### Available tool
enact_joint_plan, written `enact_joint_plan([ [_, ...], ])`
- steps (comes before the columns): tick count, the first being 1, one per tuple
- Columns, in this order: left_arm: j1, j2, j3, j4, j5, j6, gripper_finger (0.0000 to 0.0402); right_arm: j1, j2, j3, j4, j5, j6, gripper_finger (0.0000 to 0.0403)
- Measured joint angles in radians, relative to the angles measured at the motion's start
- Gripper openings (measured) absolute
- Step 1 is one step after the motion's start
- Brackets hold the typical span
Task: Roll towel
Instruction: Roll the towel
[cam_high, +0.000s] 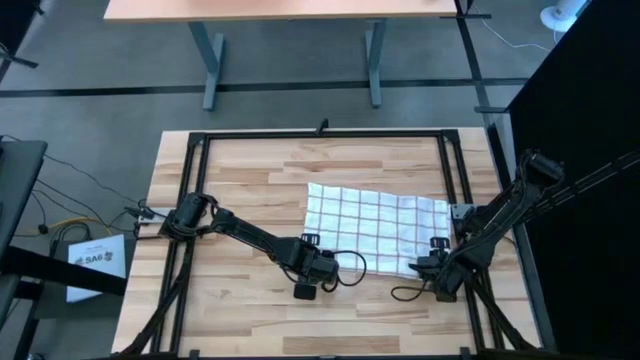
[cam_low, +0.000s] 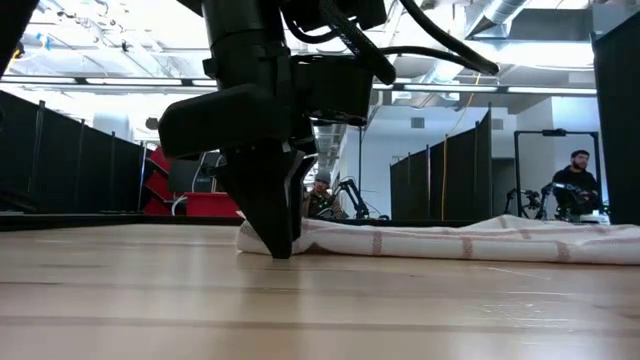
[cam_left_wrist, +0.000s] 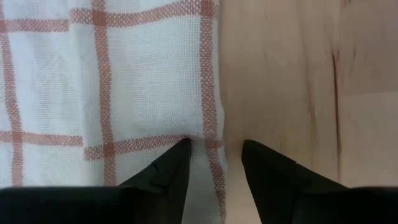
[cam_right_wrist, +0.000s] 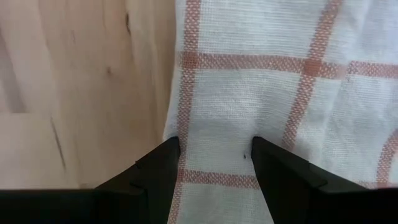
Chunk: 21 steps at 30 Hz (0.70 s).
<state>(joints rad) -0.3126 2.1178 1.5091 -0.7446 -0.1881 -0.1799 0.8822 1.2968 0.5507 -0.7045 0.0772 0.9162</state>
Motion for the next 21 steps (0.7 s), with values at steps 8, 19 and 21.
enact_joint_plan([
  [8, 0.0, 0.0, 0.002, -0.039, 0.001, -0.001, 0.0134, 0.005, -0.068, 0.018, -0.016, -0.062, 0.08, 0.0191],
  [19, 0.0, 0.004, 0.0, -0.024, 0.001, 0.027, 0.0134, -0.001, 0.029, 0.001, 0.079, -0.045, 0.076, 0.0191],
  [21, 0.0, 0.007, 0.0, -0.022, -0.001, 0.039, 0.0134, -0.002, 0.067, 0.006, 0.077, -0.042, 0.079, 0.019],
])
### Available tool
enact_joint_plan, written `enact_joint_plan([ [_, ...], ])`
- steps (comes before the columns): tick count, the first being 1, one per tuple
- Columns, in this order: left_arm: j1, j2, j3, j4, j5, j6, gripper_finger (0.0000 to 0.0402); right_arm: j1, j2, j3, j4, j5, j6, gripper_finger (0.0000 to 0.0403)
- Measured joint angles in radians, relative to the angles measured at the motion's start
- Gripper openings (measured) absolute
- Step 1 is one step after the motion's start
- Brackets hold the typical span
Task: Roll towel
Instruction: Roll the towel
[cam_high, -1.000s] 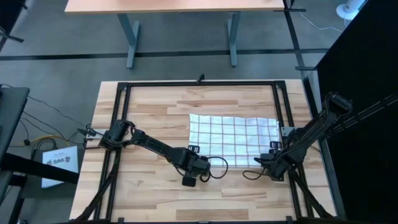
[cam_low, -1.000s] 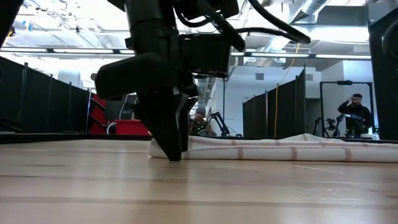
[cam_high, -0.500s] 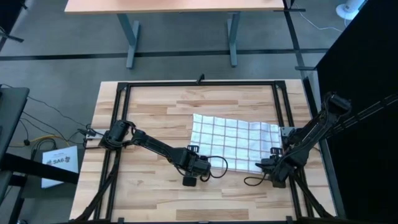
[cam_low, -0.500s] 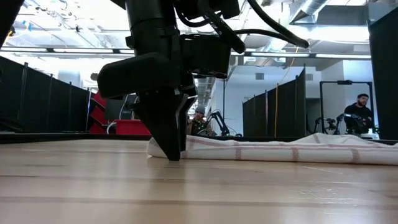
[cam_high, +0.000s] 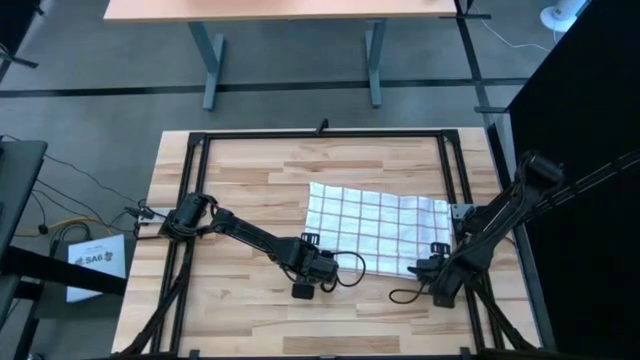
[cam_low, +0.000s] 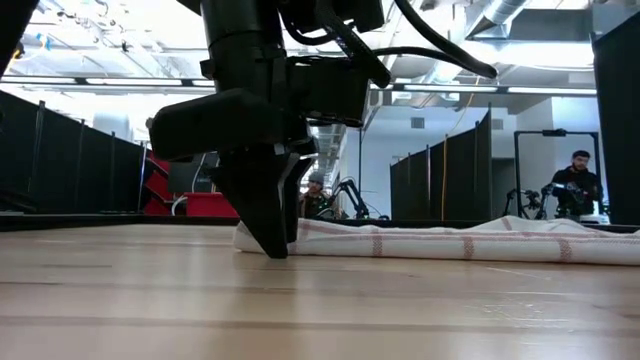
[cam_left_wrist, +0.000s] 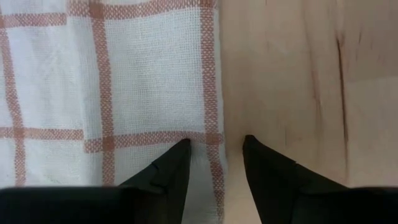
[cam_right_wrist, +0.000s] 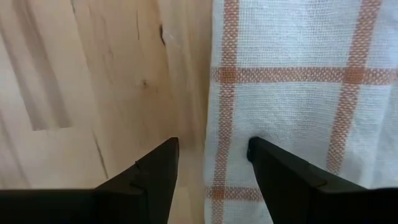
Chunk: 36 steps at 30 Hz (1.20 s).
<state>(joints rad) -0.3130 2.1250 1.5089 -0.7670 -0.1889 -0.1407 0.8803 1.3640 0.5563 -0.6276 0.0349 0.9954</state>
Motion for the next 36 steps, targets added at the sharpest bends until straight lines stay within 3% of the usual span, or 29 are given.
enact_joint_plan([
  [4, 0.0, 0.0, 0.0, -0.005, 0.002, 0.008, 0.0101, -0.004, 0.021, 0.011, -0.018, 0.004, 0.007, 0.0151],
  [7, 0.0, 0.002, 0.0, -0.016, 0.0, 0.009, 0.0028, -0.003, -0.009, 0.01, -0.029, 0.006, 0.023, 0.0075],
  [10, 0.001, 0.002, 0.0, -0.021, 0.005, -0.004, 0.0009, 0.006, -0.038, 0.007, -0.038, 0.002, 0.049, 0.0015],
  [20, -0.017, -0.061, -0.006, -0.055, 0.11, -0.129, 0.0001, 0.078, -0.068, 0.01, 0.137, -0.034, 0.173, 0.0002],
  [30, 0.044, -0.127, -0.005, -0.096, 0.242, -0.125, 0.0, 0.095, -0.08, 0.09, 0.127, -0.047, 0.195, 0.0001],
  [36, 0.105, -0.127, -0.003, -0.092, 0.278, -0.051, 0.0, 0.092, -0.142, 0.093, 0.007, -0.043, 0.259, 0.0001],
])
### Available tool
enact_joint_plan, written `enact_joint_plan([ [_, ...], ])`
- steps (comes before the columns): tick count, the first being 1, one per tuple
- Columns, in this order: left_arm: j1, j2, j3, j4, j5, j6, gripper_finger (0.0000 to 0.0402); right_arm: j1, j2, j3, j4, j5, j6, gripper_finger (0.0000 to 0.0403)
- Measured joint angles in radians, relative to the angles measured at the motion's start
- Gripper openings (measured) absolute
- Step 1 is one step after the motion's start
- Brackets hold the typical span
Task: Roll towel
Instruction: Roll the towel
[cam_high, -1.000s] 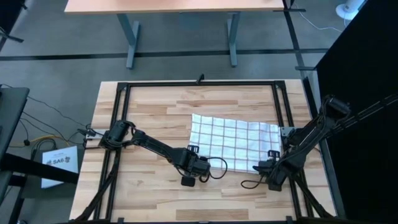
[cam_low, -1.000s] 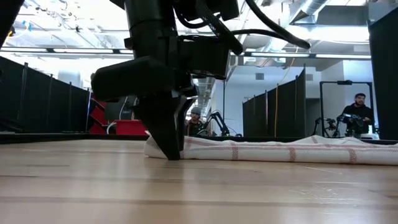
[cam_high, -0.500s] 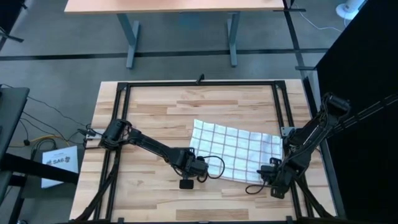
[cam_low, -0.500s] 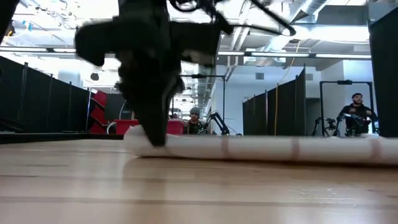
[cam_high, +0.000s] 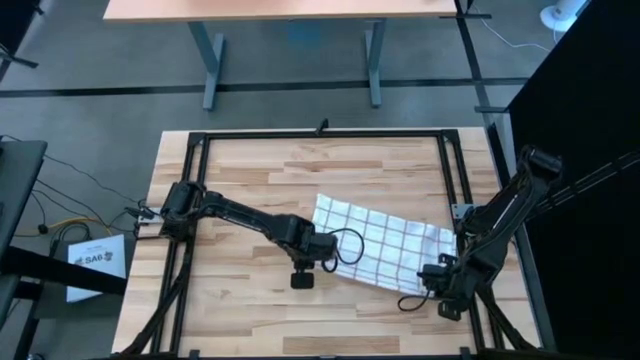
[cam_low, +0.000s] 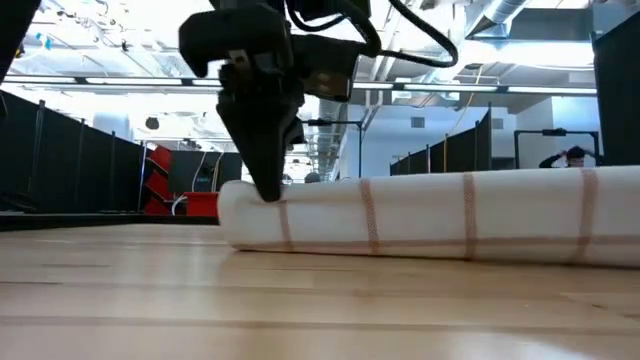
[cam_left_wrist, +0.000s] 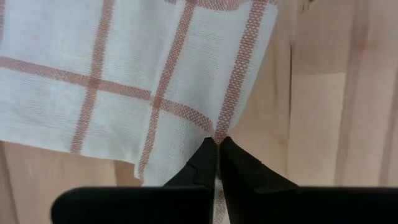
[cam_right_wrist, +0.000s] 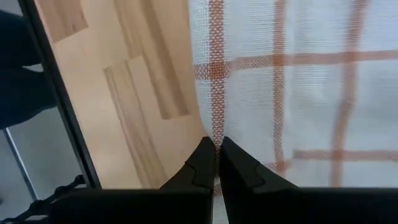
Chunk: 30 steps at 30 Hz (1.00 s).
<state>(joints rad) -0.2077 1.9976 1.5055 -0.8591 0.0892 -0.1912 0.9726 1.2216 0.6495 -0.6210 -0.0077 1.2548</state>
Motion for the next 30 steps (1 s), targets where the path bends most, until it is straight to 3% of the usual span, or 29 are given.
enact_joint_plan([
  [10, 0.108, -0.039, 0.001, -0.019, 0.014, 0.156, 0.0, -0.062, -0.19, -0.005, -0.224, 0.058, 0.065, 0.0001],
  [21, 0.24, -0.05, -0.017, 0.056, 0.003, 0.317, 0.0, -0.16, -0.249, -0.189, -0.145, 0.029, 0.133, 0.0001],
  [30, 0.297, -0.047, -0.098, 0.113, -0.013, 0.352, 0.0003, -0.208, -0.248, -0.228, -0.135, 0.034, 0.115, 0.0013],
])
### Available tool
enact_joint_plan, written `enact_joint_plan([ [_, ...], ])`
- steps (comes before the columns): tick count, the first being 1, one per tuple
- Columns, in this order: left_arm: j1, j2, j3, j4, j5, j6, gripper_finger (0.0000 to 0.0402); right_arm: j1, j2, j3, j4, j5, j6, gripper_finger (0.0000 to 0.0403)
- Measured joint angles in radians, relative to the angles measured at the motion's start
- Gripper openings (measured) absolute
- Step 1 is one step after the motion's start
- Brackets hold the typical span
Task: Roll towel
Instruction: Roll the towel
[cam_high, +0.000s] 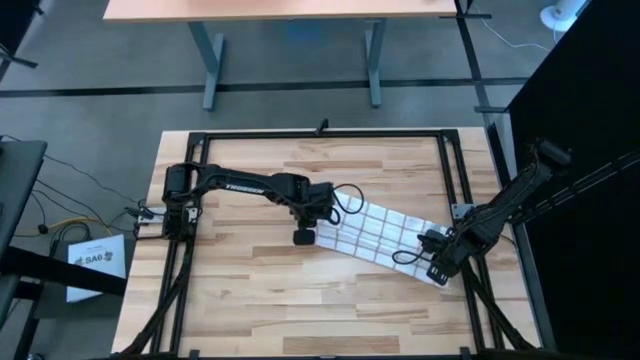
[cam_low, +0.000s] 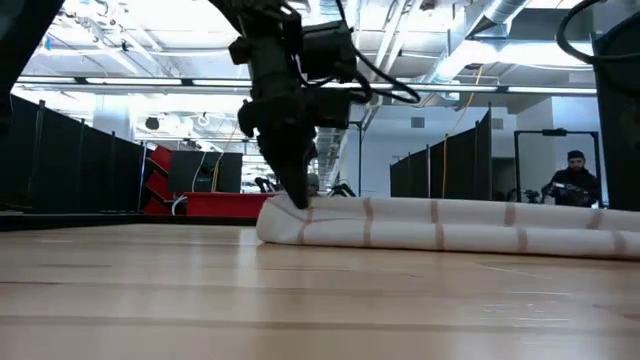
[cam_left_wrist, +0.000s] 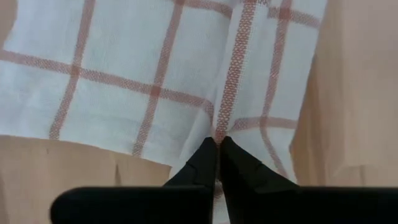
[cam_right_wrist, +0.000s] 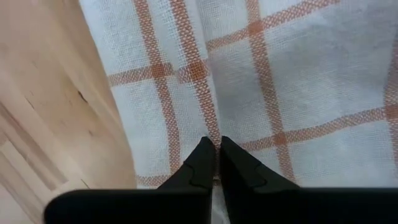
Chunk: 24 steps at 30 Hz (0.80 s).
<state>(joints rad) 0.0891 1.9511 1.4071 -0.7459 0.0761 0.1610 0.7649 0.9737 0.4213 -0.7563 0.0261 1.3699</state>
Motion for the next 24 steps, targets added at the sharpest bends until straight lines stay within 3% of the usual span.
enact_joint_plan([
  [4, 0.001, 0.0, -0.029, -0.013, -0.016, 0.034, 0.0038, -0.018, 0.0, -0.001, 0.0, -0.018, -0.036, 0.0058],
  [11, 0.005, -0.033, -0.029, -0.059, -0.199, 0.017, 0.0132, -0.028, -0.02, 0.016, -0.023, -0.021, -0.062, 0.0144],
  [17, -0.008, -0.126, -0.028, -0.08, -0.255, -0.061, 0.0167, -0.017, -0.043, 0.086, 0.003, 0.037, -0.134, 0.0176],
  [21, -0.036, -0.179, -0.027, 0.011, -0.175, -0.06, 0.0168, -0.032, -0.026, 0.103, 0.155, 0.146, -0.262, 0.0175],
  [24, -0.066, -0.161, -0.026, 0.069, -0.086, -0.007, 0.0169, -0.068, 0.043, 0.098, 0.152, 0.153, -0.291, 0.0167],
])
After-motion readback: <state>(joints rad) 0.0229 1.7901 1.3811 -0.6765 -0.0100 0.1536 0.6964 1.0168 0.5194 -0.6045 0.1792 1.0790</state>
